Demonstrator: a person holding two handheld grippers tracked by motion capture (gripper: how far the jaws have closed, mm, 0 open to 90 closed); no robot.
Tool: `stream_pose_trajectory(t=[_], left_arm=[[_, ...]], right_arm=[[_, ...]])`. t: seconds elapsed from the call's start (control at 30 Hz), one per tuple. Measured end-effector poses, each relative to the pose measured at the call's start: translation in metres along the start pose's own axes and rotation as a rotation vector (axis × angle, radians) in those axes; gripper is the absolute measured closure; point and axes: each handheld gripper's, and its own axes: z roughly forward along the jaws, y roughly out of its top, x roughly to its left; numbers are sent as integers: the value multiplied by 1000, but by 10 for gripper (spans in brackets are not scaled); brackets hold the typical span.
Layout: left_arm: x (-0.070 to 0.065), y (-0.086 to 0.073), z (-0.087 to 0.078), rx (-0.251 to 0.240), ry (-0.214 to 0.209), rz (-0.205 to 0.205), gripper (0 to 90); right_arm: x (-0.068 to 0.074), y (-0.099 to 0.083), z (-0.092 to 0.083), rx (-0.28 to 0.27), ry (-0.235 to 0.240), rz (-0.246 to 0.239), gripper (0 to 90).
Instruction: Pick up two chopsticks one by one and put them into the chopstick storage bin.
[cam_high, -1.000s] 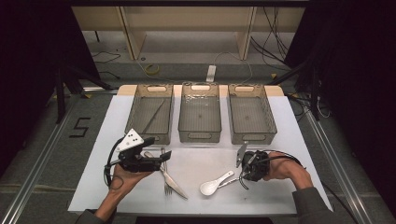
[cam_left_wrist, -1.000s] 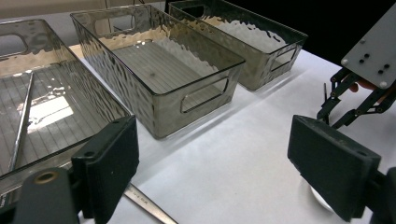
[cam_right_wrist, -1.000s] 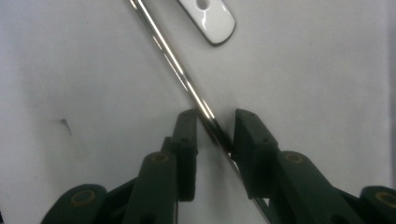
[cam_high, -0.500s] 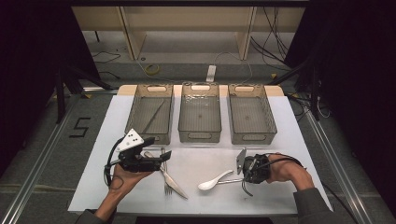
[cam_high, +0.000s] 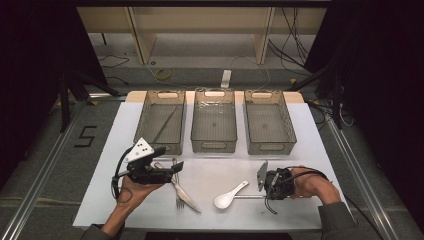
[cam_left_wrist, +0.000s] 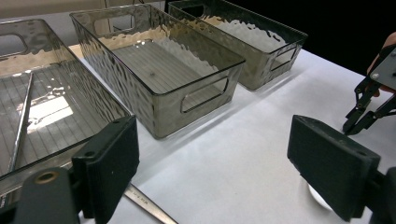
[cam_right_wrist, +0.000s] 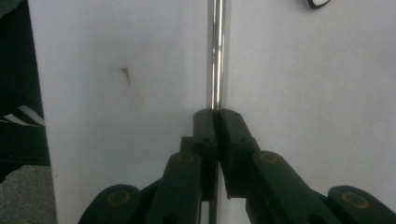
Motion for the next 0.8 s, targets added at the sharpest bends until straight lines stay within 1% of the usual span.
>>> stream_pose_trajectory(t=[0.03, 0.13, 0.2, 0.23, 0.27, 0.3, 0.33, 0.37, 0.4, 0.43, 0.47, 0.57, 0.63, 0.77, 0.8], left_arm=[[0, 0, 0, 2, 0, 0, 163], [0, 0, 1, 2, -3, 0, 163], [-1, 0, 1, 5, -4, -2, 163], [0, 0, 1, 7, -8, -4, 164], [0, 0, 2, 7, -12, -15, 165], [0, 0, 4, 13, -15, -14, 165], [-1, 0, 5, 17, -14, -12, 165], [-2, -1, 7, 25, -21, -8, 165], [-2, -1, 7, 29, -26, -5, 165], [-3, -1, 8, 34, -33, -2, 165], [-4, -1, 9, 42, -44, 1, 166], [-11, -1, 15, 66, -75, 24, 165], [-16, 0, 20, 85, -110, 41, 169], [-29, -1, 32, 127, -163, 85, 173], [-33, -1, 34, 138, -176, 99, 173]], right_arm=[[1, -2, -1, 3, 14, 11, 864], [2, -7, -3, 3, 15, 14, 864], [2, -9, -5, 16, 19, 28, 864], [2, -10, -6, 4, 12, 26, 865], [2, -11, -8, 3, -2, 32, 865], [2, -12, -12, -15, -20, 31, 865], [3, -13, -17, -30, -18, 38, 865], [3, -14, -22, -50, -34, 33, 865], [4, -14, -28, -62, -59, 40, 865], [4, -13, -31, -66, -63, 39, 865], [5, -12, -35, -73, -85, 44, 865], [7, -4, -45, -102, -110, 18, 865], [7, 3, -48, -117, -120, 5, 865], [6, 16, -51, -140, -138, -11, 865], [6, 20, -52, -135, -144, -25, 865]])
